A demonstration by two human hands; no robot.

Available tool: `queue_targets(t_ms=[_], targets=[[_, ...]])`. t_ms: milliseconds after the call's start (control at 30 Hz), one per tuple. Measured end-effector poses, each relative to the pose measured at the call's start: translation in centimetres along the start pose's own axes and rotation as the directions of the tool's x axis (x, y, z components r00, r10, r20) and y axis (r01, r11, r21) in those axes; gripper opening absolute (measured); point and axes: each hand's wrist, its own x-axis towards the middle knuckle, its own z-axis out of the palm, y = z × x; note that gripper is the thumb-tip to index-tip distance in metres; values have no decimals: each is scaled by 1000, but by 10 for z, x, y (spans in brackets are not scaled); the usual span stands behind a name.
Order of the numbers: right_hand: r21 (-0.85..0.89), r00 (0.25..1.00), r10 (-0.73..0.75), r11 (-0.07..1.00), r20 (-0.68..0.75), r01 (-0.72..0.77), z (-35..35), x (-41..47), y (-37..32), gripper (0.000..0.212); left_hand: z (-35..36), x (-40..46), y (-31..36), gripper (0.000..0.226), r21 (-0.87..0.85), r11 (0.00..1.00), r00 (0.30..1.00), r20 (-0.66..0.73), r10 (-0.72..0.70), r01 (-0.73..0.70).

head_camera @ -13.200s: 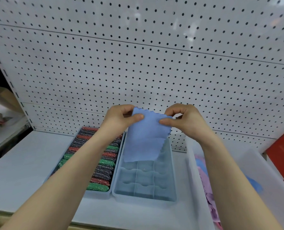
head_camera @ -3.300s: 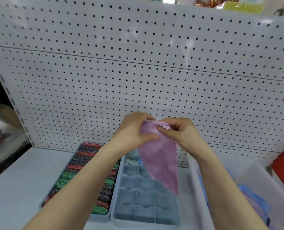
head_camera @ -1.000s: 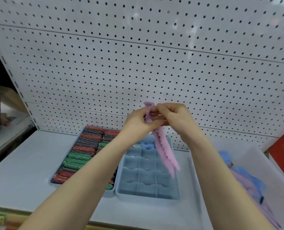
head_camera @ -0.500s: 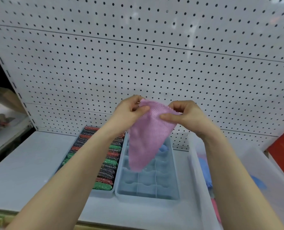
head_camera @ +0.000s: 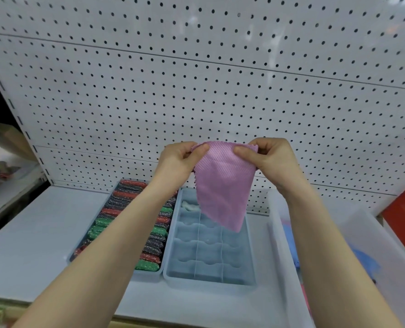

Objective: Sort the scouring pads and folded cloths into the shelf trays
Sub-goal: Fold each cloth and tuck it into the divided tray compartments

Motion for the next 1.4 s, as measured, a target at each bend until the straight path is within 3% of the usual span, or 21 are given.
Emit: queue_targets(t_ms=[67,133,233,433,533,633,767,967,1100,1133,1233,1267,1333,1400], targets=[[5,1000,0,1000,0,0,0,0,0,33,0,0,0,50,-29,1000,1000,-22,-2,2],[9,1000,-2,1000,-12,2,-1,-1,1,29,-1,1,-3,25,-42,999,1000,-18,7,-8],[49,1000,18,999,25,-19,-5,-2,0,24,-1,1,-5,4,-70,998,998,58,3,1],[177,960,86,975,266,-136,-23,-3,-6,9,-9,2,-5,10,-320,941,989,127,-73,111],[30,985,151,988,89,-154,-11,6,-3,10,-4,9,-9,7,-172,973,988,21,-152,153],[-143,987,131,979,-95,-144,8,9,1,12,9,12,-12,11,40,991,981,-155,-119,127],[-19,995,30,999,-99,-32,23,4,-5,16,24,7,1,13,150,987,972,-218,87,-54],[102,1000,4,995,20,-6,30,-2,-15,22,30,7,22,19,0,999,991,-127,40,-40],[83,1000,-12,996,-10,13,28,-3,-9,21,29,5,27,38,-237,971,999,-6,-36,34],[90,999,-3,996,-43,7,28,-3,-8,18,29,4,27,37,-230,973,999,-12,-32,28],[136,997,24,991,-76,-13,24,-1,-7,20,21,3,17,15,2,995,987,-126,95,-95],[162,998,23,987,-52,-14,22,0,-9,22,16,3,13,20,47,993,990,-92,109,-105],[247,999,17,969,32,-25,17,1,-13,23,10,2,5,41,-17,999,988,147,40,-38],[322,996,9,946,88,-37,11,4,-17,23,12,-4,-3,42,-96,993,933,358,-35,74]])
